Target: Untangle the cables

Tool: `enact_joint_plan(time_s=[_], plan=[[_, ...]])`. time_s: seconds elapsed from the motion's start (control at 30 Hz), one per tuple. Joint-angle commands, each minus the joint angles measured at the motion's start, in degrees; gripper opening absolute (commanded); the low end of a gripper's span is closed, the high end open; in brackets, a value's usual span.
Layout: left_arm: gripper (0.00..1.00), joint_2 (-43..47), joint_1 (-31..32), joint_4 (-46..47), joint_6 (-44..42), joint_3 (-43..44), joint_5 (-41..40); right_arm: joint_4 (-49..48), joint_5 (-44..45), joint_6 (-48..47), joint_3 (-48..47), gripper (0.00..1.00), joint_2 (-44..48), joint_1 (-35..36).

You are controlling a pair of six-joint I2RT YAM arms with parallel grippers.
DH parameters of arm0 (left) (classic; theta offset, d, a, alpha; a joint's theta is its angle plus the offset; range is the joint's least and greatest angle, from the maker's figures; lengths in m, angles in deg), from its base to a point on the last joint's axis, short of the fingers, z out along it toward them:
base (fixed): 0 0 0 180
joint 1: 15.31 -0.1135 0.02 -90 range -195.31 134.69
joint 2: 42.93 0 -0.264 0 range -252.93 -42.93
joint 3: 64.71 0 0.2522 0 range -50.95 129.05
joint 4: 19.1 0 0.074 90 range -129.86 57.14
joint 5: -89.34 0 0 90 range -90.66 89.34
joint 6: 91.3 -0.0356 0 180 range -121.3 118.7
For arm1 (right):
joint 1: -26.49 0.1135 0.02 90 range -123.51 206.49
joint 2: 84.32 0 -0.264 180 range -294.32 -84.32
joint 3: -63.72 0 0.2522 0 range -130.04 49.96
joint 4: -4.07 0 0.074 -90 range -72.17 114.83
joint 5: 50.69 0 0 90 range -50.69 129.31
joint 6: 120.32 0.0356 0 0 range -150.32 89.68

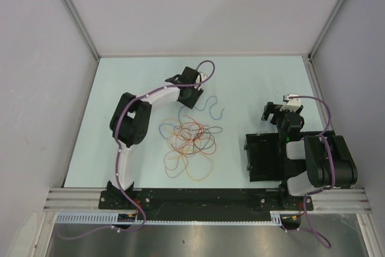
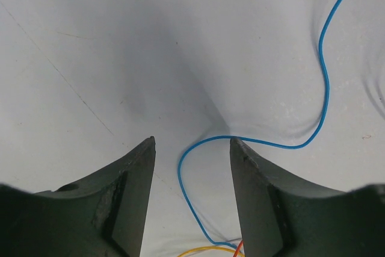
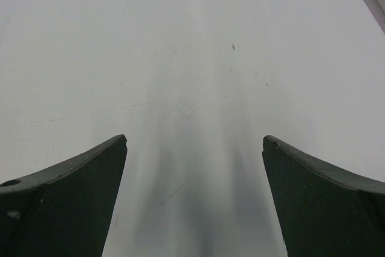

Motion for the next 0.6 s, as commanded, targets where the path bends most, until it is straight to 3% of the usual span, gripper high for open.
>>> enact_joint_plan(time_s=[0.0, 0.17, 0.57], plan=[[0.59, 1.78, 0.37, -0.56, -0.86, 1.17, 1.91, -1.75, 0.16, -0.72, -0.01, 1.0, -0.28, -0.12], [0.77, 6.6, 0.37, 1.71, 0.02, -3.47, 3.3, -1.66, 0.16, -0.72, 0.08, 1.0, -0.2, -0.12], [0.73, 5.83, 0.37, 3.38, -0.59, -4.28, 5.51, -1.75, 0.17, -0.81, -0.01, 1.0, -0.19, -0.12]])
